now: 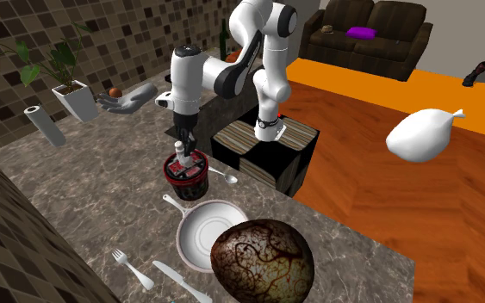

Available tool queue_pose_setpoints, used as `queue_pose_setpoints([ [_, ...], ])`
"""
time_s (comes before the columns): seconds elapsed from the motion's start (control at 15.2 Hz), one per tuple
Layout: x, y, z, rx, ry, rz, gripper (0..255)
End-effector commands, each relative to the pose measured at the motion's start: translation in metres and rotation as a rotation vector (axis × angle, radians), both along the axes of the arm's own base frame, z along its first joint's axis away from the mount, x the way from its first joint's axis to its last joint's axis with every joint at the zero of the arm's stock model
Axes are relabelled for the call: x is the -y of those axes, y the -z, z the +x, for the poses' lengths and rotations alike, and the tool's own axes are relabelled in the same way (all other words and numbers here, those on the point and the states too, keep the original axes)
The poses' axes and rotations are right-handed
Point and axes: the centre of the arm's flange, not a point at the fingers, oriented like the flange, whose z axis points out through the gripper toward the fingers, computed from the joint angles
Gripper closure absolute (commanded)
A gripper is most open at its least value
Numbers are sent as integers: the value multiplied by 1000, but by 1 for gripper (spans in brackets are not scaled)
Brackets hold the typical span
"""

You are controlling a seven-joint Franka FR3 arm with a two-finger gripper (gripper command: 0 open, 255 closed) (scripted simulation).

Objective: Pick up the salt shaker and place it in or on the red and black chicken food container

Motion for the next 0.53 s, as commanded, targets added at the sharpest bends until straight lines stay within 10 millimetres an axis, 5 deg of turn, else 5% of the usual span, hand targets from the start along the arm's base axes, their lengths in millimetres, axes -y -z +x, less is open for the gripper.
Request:
queue_pose_setpoints([
  [0.0,-1,3,0,-3,-2,1,255],
  [0.26,-1,3,0,-3,-2,1,255],
  [0.33,-1,3,0,-3,-2,1,0],
  [0.46,-1,2,0,-3,-2,1,0],
])
